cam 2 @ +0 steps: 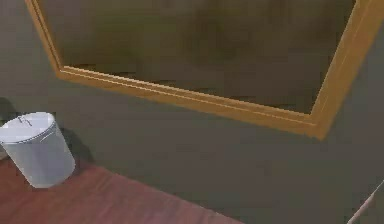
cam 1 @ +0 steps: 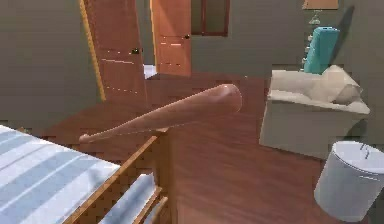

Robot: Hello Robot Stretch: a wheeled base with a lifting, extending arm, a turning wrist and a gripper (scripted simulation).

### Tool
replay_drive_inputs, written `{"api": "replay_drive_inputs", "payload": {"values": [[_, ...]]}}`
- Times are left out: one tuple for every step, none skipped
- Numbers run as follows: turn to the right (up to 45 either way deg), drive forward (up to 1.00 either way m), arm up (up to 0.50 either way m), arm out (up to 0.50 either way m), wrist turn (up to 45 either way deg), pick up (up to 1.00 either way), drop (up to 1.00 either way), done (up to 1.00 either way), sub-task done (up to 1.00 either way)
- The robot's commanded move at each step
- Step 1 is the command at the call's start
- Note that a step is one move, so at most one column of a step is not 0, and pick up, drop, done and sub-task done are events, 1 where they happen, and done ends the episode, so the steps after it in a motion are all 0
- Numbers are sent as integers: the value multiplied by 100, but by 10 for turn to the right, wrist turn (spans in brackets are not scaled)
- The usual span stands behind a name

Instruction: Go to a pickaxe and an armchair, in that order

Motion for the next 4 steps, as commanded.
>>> {"api": "replay_drive_inputs", "payload": {"values": [[450, 0, 0, 0, 0, 0, 0, 0, 0], [210, 0, 0, 0, 0, 0, 0, 0, 0], [0, 40, 0, 0, 0, 0, 0, 0, 0], [-420, 0, 0, 0, 0, 0, 0, 0, 0]]}}
